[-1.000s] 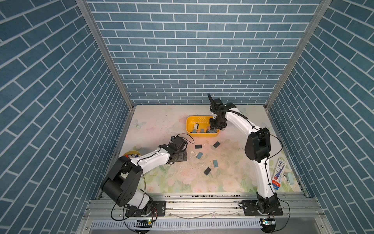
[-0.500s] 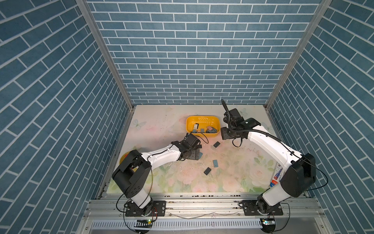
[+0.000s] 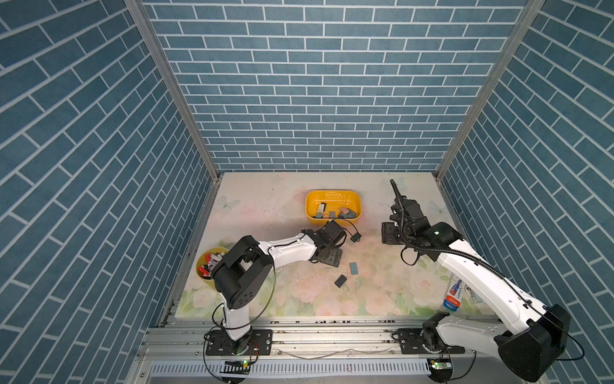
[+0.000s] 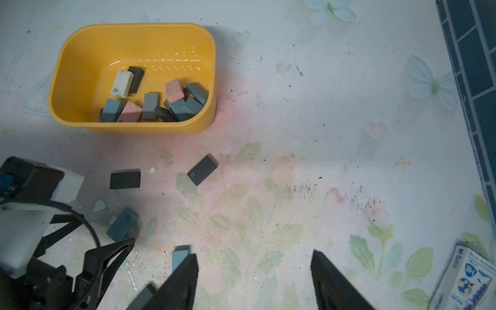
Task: Put the eraser in the storage box
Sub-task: Pick up the eraser from the center of the board.
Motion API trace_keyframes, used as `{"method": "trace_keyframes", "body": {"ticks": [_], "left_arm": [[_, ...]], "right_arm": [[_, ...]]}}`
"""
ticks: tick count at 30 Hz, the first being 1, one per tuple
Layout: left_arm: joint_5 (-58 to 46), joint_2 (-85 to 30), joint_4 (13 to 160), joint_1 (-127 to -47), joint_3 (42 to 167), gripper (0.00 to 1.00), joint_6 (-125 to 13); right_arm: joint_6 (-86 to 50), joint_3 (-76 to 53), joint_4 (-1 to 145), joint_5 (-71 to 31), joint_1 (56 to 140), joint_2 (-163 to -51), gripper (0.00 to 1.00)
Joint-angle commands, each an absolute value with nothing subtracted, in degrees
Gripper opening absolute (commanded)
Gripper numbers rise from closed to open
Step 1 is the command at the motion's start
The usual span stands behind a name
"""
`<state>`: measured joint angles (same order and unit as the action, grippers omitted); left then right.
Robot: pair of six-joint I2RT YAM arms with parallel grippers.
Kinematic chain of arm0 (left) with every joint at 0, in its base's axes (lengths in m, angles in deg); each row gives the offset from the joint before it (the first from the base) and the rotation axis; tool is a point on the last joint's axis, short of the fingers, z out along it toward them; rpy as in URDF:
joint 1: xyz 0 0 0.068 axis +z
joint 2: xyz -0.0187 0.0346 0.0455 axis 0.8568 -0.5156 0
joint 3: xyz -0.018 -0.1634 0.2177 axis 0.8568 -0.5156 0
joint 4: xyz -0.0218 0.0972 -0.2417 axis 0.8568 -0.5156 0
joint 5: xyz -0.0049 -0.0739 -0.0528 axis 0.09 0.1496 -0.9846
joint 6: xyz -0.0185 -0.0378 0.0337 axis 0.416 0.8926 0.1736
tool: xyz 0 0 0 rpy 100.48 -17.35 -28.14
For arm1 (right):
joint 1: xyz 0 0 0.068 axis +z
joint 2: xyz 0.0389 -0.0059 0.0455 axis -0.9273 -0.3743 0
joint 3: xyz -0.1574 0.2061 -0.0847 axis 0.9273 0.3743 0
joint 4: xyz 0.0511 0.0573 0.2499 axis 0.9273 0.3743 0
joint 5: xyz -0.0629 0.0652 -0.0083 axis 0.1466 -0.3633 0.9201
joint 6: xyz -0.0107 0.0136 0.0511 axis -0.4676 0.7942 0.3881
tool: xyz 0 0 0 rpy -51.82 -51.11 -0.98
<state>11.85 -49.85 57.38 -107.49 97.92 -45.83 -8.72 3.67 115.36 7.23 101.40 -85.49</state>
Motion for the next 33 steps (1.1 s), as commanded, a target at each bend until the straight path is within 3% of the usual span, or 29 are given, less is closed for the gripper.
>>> {"method": "trace_keyframes", "body": {"ticks": [1, 9, 22, 33], "left_arm": [[11.22, -51.67, 55.89, -107.76, 99.51, 0.92, -47.06], [10.34, -55.50, 56.10, -107.80, 101.30, 0.82, -47.68], [7.66, -55.16, 55.83, -107.83, 99.25, 0.58, -46.24], [8.56, -51.90, 54.27, -107.83, 93.91, 0.50, -44.80]], "right_arm": [[-5.57, 6.03, 114.88, 8.24, 101.63, -83.91, 0.69], [-4.77, 9.15, 114.21, 7.94, 102.62, -82.01, 0.71], [-3.27, 9.82, 115.00, 8.76, 105.01, -83.22, 0.72], [-2.57, 9.46, 115.62, 8.82, 106.05, -83.56, 0.72]]}}
